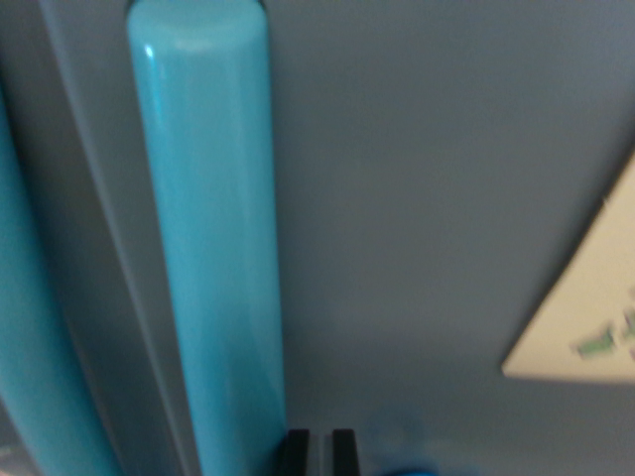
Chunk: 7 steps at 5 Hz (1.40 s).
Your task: Close fridge door
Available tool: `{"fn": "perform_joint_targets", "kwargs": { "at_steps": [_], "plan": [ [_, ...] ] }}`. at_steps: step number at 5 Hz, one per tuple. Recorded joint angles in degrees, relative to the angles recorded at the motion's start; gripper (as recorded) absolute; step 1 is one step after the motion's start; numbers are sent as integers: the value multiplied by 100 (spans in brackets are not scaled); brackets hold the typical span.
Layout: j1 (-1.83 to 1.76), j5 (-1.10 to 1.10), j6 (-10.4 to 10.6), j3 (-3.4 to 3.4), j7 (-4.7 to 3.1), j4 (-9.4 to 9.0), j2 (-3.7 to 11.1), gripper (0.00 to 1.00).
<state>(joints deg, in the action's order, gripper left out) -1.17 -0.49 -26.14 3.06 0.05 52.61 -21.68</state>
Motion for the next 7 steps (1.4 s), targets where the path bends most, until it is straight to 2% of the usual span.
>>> {"fn": "perform_joint_targets", "kwargs": {
  "at_steps": [1,2,3,4,7],
  "plan": [
    [0,0,0,0,0,0,0,100],
    [0,0,12,57,0,222,251,100],
    [0,0,12,57,0,222,251,100],
    [0,0,15,75,0,353,414,100],
    [0,0,15,75,0,356,416,100]
  ]
}}
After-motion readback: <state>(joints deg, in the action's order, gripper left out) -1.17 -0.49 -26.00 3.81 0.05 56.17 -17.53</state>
